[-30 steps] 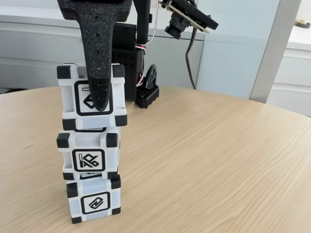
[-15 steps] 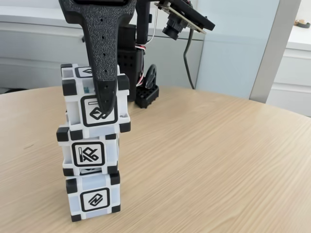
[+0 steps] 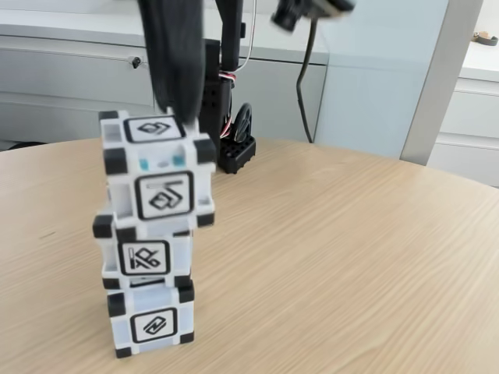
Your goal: Stack cubes from left to right.
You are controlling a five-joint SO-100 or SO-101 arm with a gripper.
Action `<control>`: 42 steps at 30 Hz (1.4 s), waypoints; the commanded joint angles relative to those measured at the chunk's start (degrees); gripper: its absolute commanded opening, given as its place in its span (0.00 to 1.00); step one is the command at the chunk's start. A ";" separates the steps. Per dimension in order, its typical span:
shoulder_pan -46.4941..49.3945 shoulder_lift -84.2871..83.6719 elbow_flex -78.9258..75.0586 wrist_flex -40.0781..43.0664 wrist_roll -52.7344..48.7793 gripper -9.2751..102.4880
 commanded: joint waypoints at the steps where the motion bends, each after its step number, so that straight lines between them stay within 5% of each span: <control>1: -4.48 5.27 -0.97 -0.09 1.85 0.33; 5: -11.43 5.62 -0.88 -0.88 6.59 0.08; 14: -20.48 0.97 2.29 -6.59 13.27 0.08; 27: -20.65 -5.01 16.79 -17.49 14.50 0.08; 42: -19.78 -5.10 18.11 -17.93 11.60 0.08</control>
